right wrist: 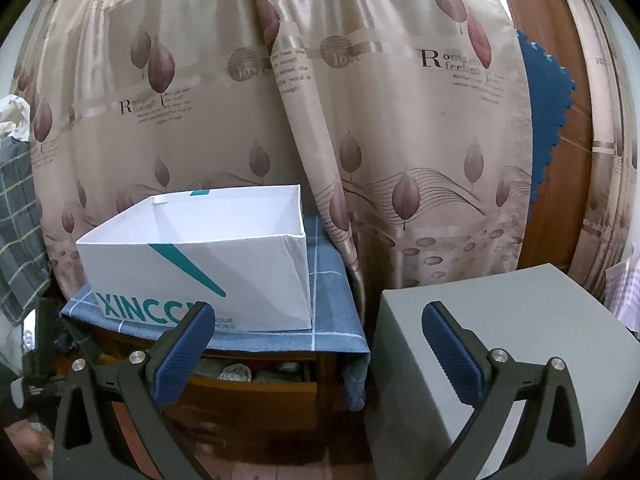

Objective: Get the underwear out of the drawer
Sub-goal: 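Move the left tool down toward the partly open drawer handle, then hook the drawer front with the left tool and pull it open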

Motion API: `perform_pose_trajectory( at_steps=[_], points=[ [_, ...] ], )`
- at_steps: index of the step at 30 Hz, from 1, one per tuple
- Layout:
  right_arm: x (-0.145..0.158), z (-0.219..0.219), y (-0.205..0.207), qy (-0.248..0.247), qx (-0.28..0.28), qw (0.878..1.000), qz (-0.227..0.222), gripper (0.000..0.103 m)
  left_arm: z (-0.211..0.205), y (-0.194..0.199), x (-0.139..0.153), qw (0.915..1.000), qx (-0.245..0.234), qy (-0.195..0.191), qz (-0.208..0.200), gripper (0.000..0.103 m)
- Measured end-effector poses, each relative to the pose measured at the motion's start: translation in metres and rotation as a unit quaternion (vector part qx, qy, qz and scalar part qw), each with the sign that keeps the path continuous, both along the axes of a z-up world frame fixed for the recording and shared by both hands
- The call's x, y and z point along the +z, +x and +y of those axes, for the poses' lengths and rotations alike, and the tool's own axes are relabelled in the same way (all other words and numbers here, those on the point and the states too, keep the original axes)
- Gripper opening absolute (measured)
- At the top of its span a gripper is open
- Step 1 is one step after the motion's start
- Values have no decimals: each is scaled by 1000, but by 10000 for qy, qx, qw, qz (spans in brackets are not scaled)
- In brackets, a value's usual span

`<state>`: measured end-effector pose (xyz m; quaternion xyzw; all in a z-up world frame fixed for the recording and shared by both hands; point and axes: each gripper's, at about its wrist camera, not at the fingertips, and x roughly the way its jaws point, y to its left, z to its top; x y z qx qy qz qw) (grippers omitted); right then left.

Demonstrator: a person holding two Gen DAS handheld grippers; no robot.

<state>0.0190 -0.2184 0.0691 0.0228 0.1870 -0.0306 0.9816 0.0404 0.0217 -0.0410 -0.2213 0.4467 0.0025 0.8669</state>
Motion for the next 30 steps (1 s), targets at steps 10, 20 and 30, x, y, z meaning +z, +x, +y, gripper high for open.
perform_pose_trajectory(
  at_steps=[10,20,30],
  points=[
    [-2,-3,3,142,44,9999,68,103,5,15,-21,9961,608,-579,265,80],
    [-3,-6,3,204,80,9997,121,103,14,33,-38,9882,1177,-844,499,80],
    [-4,-11,5,281,79,9994,194,103,23,48,-59,9795,1583,-1020,716,80]
  ],
)
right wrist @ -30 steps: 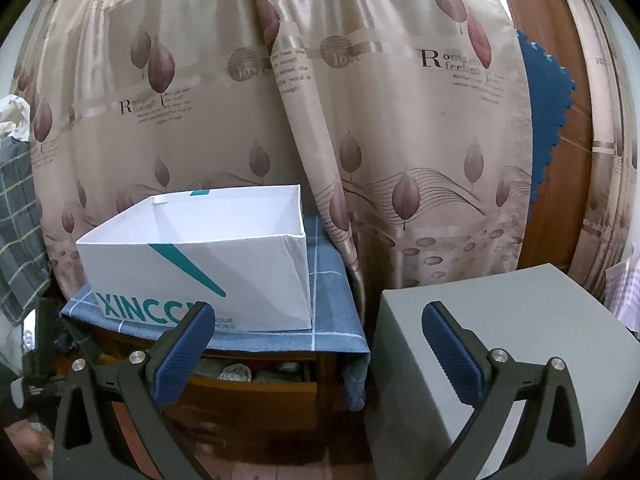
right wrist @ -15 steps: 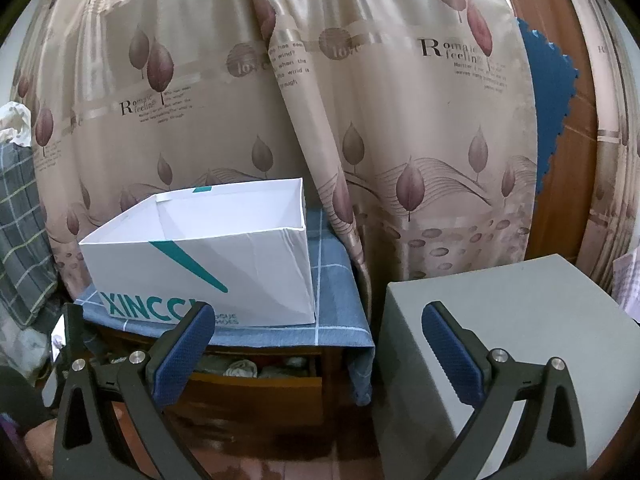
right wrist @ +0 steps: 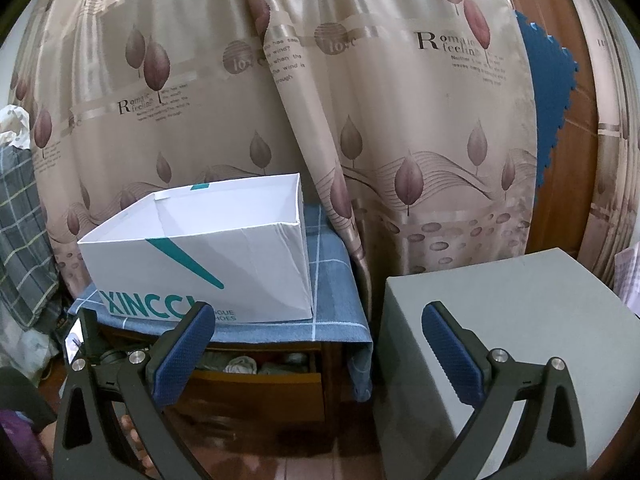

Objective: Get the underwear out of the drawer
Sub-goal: 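Hook the drawer front with the left tool and pull it open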

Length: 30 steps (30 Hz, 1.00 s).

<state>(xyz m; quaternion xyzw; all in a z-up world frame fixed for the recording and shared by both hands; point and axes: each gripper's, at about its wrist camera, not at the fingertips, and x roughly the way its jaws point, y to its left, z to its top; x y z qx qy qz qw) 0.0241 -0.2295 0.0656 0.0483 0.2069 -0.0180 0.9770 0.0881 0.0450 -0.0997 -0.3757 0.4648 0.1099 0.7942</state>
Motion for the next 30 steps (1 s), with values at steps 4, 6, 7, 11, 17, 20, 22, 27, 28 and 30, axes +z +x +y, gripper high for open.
perform_pose_trajectory(
  at_steps=[4,6,7,11,17,20,22,27,28,30],
  points=[
    [0,0,1,4,17,10000,26,103,1,6,-9,9999,113,-45,72,80],
    [0,0,2,-10,19,10000,43,103,6,8,-9,9998,156,-97,91,80],
    [-1,0,2,-14,29,10000,49,103,7,8,-10,9997,187,-137,100,80],
    [-1,1,2,-22,40,10000,68,103,12,7,-18,9985,356,-376,167,80],
    [-2,0,3,6,57,9999,113,103,20,8,-36,9950,619,-730,297,82],
    [-2,0,5,19,67,9999,136,103,24,8,-37,9942,650,-772,375,82],
    [-3,-1,5,33,78,9998,151,103,26,9,-38,9933,667,-813,486,85],
    [-4,-1,6,45,104,9998,176,103,27,13,-41,9935,539,-772,632,87],
    [-4,-1,6,47,110,9998,186,103,26,14,-40,9942,496,-699,646,87],
    [-4,-1,6,53,120,9997,202,103,22,13,-42,9950,439,-620,654,87]
  ],
)
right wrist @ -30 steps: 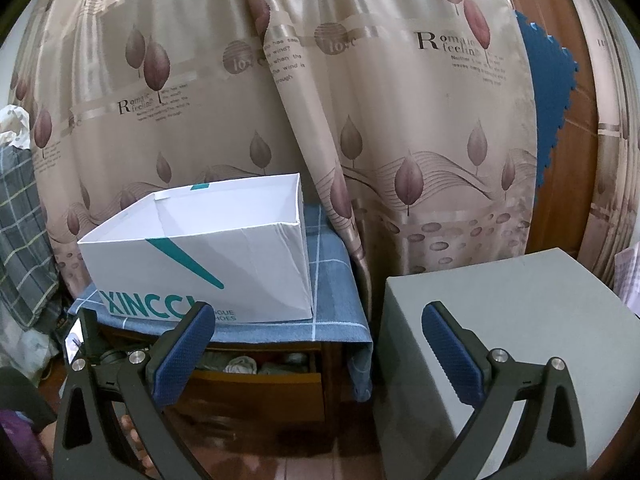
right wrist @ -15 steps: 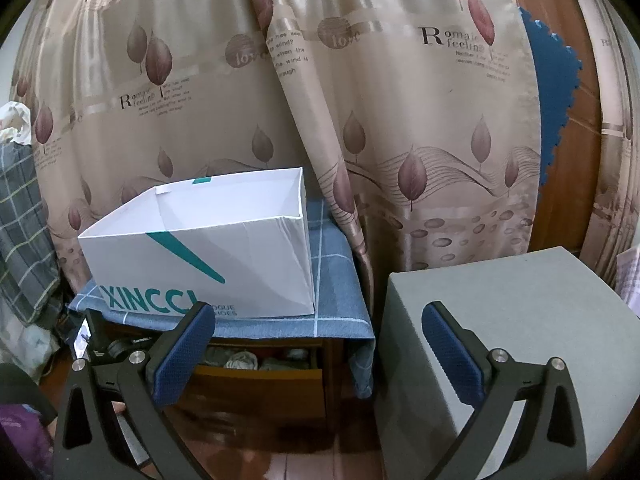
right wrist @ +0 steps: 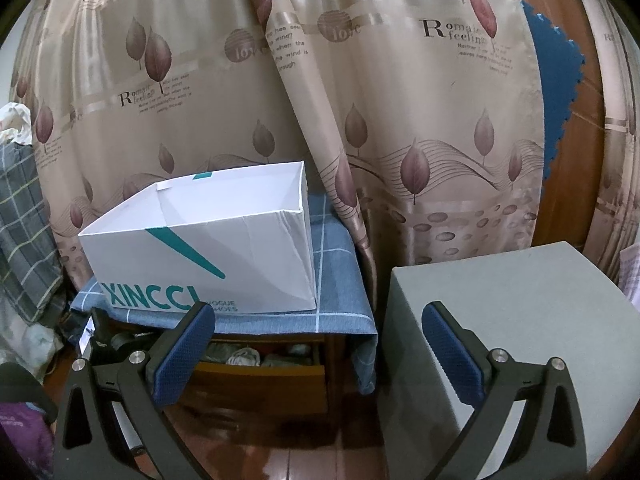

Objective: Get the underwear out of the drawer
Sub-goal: 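Hook the drawer front with the left tool and pull it open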

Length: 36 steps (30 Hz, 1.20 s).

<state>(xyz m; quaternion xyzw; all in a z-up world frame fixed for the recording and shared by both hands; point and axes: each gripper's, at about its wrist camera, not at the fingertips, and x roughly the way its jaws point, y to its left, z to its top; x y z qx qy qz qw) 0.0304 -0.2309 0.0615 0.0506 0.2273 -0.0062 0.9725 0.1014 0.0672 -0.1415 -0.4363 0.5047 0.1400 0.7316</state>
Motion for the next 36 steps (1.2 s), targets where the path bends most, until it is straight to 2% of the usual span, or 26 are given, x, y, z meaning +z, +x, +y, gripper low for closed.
perform_pose_trajectory(
  at_steps=[8,15,20,22,27,32,36],
  points=[
    [-1,0,2,19,54,10000,48,103,-1,-14,-3,9999,35,-5,128,87],
    [-2,-3,2,98,63,9999,52,103,-2,-37,-9,9998,-132,40,152,87],
    [-3,-4,3,188,75,9998,71,103,4,-40,-22,9987,182,-421,208,86],
    [-3,-3,3,182,87,9998,83,103,2,-35,-30,9983,199,-483,274,85],
    [-3,-4,3,185,85,9998,90,103,-4,-30,-40,9981,323,-421,309,85],
    [-3,-3,3,184,97,9997,99,103,-15,-34,-32,9993,20,181,339,86],
    [-4,-3,4,155,115,9997,120,103,-17,-39,-31,9983,-172,217,507,87]
  ],
)
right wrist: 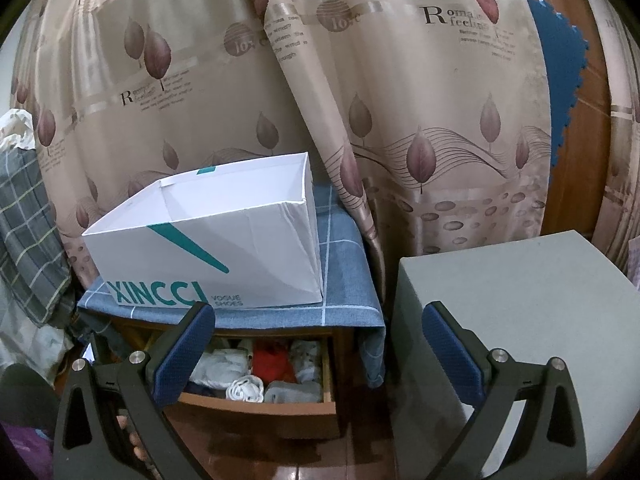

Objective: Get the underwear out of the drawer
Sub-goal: 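Hook the drawer front with the left tool and pull it open, then lower the left tool over the white underwear in the drawer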

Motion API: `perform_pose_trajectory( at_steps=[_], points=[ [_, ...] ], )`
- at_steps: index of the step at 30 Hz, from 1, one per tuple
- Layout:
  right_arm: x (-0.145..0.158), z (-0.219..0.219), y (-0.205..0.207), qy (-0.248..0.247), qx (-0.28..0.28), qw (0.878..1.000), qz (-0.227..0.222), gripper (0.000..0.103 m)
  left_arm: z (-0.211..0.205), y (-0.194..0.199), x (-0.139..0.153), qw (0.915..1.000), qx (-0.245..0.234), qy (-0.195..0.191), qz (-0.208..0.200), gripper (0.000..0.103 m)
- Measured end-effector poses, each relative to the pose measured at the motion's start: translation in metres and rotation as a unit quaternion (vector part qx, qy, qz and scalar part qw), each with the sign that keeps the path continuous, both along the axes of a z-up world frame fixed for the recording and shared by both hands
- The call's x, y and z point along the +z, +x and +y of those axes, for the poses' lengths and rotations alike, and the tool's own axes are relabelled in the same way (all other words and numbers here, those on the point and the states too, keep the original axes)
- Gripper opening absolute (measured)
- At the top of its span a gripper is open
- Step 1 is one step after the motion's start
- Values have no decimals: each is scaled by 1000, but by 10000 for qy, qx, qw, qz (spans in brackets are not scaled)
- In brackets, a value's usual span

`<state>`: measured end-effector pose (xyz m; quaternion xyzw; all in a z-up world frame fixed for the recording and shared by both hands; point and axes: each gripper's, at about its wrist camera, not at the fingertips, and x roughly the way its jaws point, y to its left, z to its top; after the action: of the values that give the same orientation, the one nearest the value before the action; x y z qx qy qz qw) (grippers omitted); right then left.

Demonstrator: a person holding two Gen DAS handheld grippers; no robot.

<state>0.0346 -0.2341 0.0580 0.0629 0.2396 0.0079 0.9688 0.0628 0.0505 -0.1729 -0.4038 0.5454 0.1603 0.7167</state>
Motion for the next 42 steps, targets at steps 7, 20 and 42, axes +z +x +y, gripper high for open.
perform_pose_trajectory(
  at_steps=[7,20,42],
  points=[
    [-1,-3,-1,101,11,9999,20,103,-2,-10,5,9988,-425,195,114,87],
    [-1,-8,0,217,-14,9998,42,103,7,-28,8,9948,-889,345,346,87],
    [-1,-13,0,429,-3,9991,44,103,-6,-62,91,9621,-1867,1925,-486,87]
  ],
)
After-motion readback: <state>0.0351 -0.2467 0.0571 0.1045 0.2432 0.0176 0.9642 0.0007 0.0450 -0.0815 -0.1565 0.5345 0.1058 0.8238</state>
